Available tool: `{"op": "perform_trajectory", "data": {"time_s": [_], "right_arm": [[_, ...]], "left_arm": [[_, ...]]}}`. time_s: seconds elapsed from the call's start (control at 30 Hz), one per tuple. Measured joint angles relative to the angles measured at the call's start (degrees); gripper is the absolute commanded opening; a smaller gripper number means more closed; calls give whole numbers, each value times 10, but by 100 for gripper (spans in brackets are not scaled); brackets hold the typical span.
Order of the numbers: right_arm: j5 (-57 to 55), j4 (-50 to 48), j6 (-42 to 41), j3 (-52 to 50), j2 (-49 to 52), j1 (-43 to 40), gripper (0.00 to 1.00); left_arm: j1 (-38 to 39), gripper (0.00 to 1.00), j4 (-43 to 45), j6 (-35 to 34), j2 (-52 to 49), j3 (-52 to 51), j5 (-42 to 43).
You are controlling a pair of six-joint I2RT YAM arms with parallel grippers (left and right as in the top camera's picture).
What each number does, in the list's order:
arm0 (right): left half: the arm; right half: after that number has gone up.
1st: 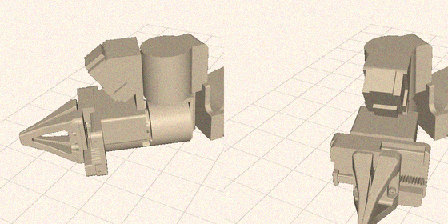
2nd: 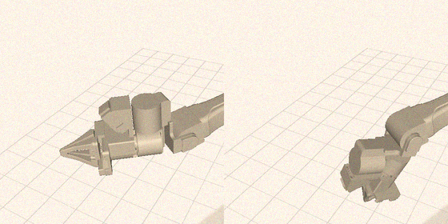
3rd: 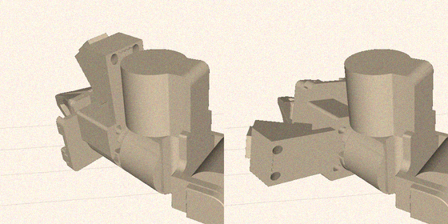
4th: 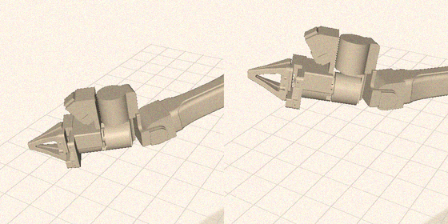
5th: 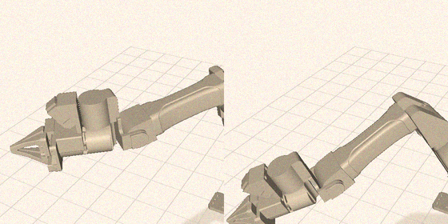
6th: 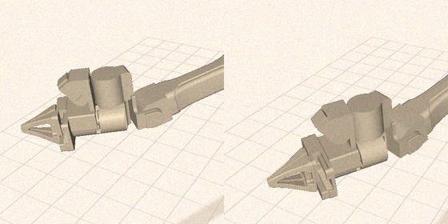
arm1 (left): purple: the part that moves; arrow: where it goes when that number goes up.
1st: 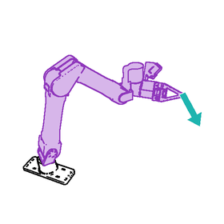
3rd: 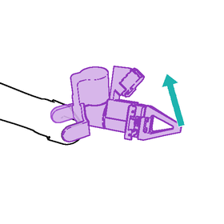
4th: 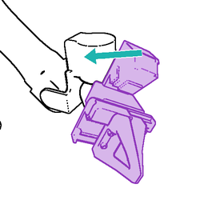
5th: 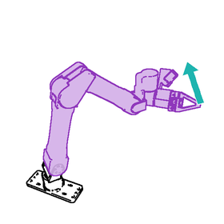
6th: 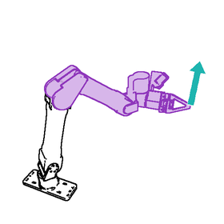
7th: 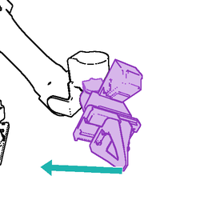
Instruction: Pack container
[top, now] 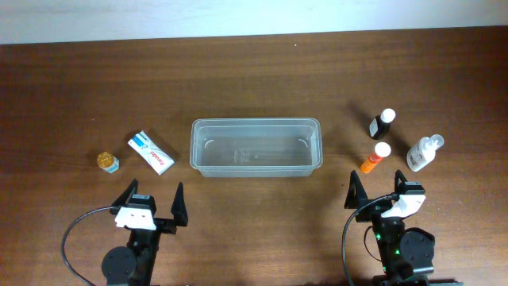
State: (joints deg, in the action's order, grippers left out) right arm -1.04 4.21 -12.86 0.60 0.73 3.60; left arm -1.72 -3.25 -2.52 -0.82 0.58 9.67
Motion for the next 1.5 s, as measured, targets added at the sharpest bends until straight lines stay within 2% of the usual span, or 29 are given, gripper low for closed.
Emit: {"op": "perform_trajectory", "data": {"time_s": [0.1,0.33,1.5], "right_arm": [[-2,42,35,18,0,0,98],[-5,51,71,22,0,0,98],[-5,52,75,22,0,0,98]], "left_arm": [[0,99,0,0,0,0,0],[0,99,0,0,0,0,0],[0,99,0,0,0,0,0]]}}
